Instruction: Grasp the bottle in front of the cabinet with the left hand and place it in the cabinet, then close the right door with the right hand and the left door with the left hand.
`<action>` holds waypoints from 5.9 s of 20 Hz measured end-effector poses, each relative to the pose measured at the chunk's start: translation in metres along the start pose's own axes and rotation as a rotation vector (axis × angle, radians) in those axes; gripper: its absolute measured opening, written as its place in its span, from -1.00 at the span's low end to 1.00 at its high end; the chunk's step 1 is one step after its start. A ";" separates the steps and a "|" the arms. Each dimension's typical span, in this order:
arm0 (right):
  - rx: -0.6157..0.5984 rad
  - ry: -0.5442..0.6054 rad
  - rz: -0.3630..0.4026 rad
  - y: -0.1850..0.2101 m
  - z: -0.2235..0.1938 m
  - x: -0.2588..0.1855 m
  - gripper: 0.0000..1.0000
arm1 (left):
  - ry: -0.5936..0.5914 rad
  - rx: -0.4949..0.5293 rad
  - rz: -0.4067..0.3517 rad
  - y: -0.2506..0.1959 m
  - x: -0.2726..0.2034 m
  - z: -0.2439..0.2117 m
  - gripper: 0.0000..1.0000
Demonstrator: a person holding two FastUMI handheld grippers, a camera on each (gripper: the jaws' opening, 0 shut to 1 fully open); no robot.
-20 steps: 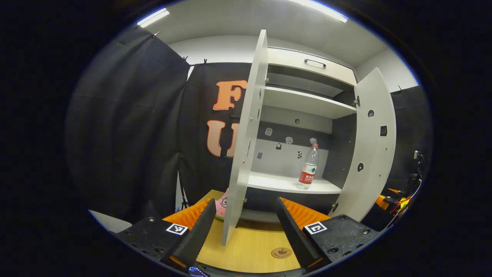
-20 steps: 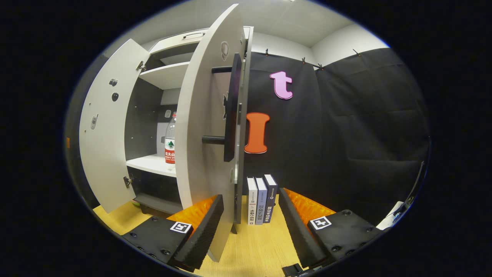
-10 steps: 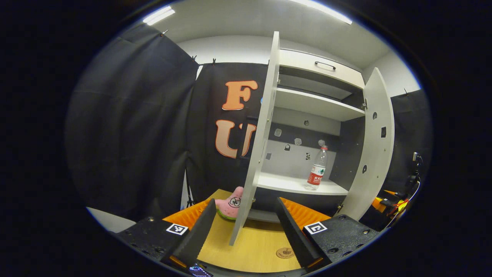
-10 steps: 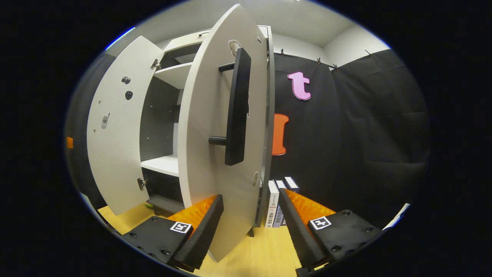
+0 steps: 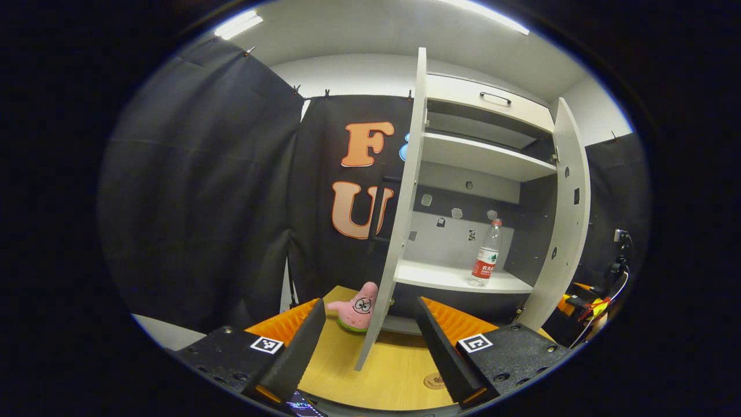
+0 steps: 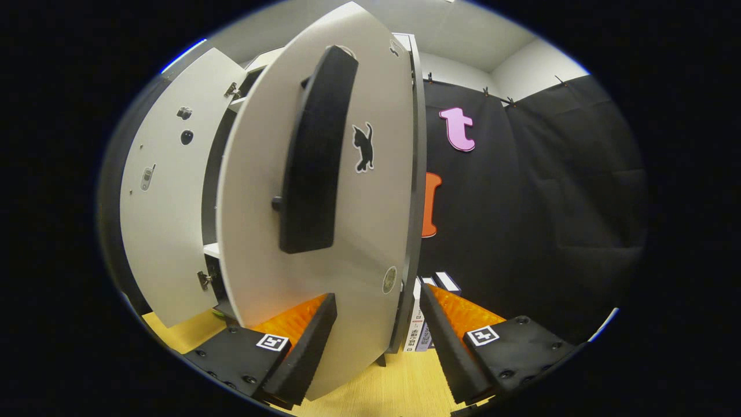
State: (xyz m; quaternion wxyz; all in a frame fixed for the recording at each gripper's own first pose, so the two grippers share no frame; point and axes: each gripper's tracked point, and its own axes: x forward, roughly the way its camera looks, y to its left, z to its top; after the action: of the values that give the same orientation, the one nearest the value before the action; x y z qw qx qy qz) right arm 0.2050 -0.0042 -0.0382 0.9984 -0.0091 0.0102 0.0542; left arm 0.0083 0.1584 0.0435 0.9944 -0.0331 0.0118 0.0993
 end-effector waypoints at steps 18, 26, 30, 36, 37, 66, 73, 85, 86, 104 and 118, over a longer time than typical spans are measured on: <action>0.012 0.039 0.042 0.047 -0.008 0.077 0.92 | 0.008 0.045 0.081 0.041 0.045 -0.006 0.89; -0.030 0.045 0.015 0.047 -0.007 0.076 0.92 | 0.040 0.065 0.069 0.047 0.101 -0.026 0.89; -0.015 0.074 0.006 0.045 -0.007 0.073 0.92 | 0.068 0.058 0.059 0.044 0.117 -0.036 0.89; -0.002 0.060 -0.041 0.025 0.008 0.047 0.92 | 0.062 0.086 0.004 0.031 0.119 -0.035 0.87; -0.010 0.056 -0.047 0.020 0.012 0.040 0.92 | 0.065 0.081 -0.004 0.030 0.119 -0.036 0.87; -0.024 -0.017 -0.146 -0.092 0.099 -0.177 0.92 | 0.104 0.042 -0.222 -0.086 0.158 -0.067 0.88; -0.022 -0.019 -0.176 -0.107 0.099 -0.189 0.93 | 0.110 0.047 -0.243 -0.108 0.187 -0.075 0.88; -0.016 -0.025 -0.265 -0.144 0.097 -0.211 0.93 | 0.101 0.085 -0.307 -0.166 0.239 -0.082 0.88; -0.012 -0.025 -0.266 -0.145 0.096 -0.211 0.93 | 0.102 0.080 -0.305 -0.167 0.241 -0.082 0.88; 0.030 0.007 -0.208 -0.147 0.085 -0.174 0.93 | 0.119 0.129 -0.271 -0.181 0.255 -0.076 0.88; 0.025 -0.049 -0.073 -0.097 0.121 -0.156 0.92 | 0.030 0.084 -0.264 -0.116 0.115 0.036 0.87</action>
State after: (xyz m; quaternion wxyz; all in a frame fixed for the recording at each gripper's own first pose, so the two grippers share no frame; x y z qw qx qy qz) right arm 0.0633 -0.1153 0.0874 0.9997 0.0044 -0.0138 0.0180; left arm 0.1451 0.0699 0.0836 0.9991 0.0057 0.0261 -0.0336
